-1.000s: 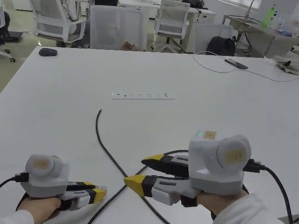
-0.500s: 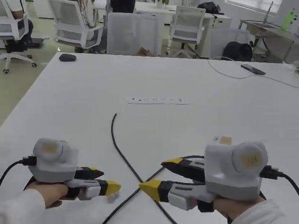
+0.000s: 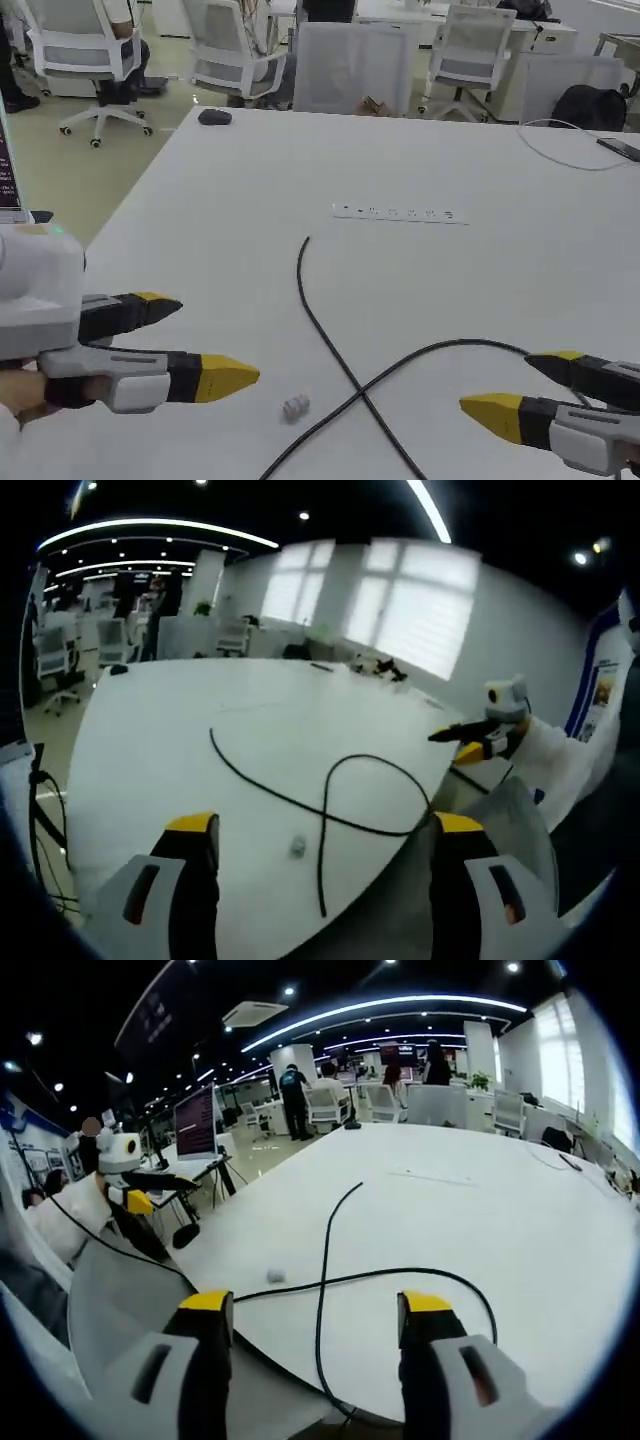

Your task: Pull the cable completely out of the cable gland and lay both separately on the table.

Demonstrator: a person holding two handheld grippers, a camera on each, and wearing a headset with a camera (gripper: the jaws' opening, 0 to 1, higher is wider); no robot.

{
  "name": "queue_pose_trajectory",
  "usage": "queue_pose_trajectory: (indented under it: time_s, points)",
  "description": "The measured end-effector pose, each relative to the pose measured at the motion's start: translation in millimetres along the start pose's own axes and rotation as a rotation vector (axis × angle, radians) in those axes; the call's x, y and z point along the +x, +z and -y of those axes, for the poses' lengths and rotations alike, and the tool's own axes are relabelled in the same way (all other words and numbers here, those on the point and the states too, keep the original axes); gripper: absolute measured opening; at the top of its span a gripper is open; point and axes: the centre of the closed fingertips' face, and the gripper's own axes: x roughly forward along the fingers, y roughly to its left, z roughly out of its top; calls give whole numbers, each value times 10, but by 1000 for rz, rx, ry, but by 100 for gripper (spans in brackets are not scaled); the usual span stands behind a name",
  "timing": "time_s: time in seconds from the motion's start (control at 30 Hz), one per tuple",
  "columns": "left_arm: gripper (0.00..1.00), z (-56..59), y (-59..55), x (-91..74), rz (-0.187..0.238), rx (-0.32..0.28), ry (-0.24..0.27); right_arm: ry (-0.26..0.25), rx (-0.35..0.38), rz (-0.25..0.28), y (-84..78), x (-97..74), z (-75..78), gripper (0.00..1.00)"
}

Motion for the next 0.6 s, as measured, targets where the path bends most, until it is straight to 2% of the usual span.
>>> queue_pose_trajectory:
  time_s: [0.1, 0.17, 0.27, 0.3, 0.33, 0.37, 0.47, 0.6]
  points:
    - [87, 30, -1, -227, 6, 20, 59, -24, 17, -20, -99, -153, 87, 71]
    - [87, 46, -10, -319, 11, 19, 74, -43, 35, -49, -208, -227, 151, 72]
    - [87, 36, -34, -438, 36, 4, 94, -64, 55, -67, -306, -289, 230, 72]
    - [87, 19, -47, -452, 47, -5, 97, -70, 63, -68, -322, -300, 250, 72]
    - [87, 5, -72, -462, 60, -50, 97, -76, 80, -61, -329, -312, 272, 72]
    - [86, -4, -104, -468, 55, -84, 101, -79, 94, -56, -330, -315, 285, 72]
    - [86, -26, -123, -481, 51, -75, 110, -86, 107, -51, -334, -309, 297, 71]
    - [86, -32, -97, -481, 45, -63, 111, -86, 109, -79, -403, -277, 288, 72]
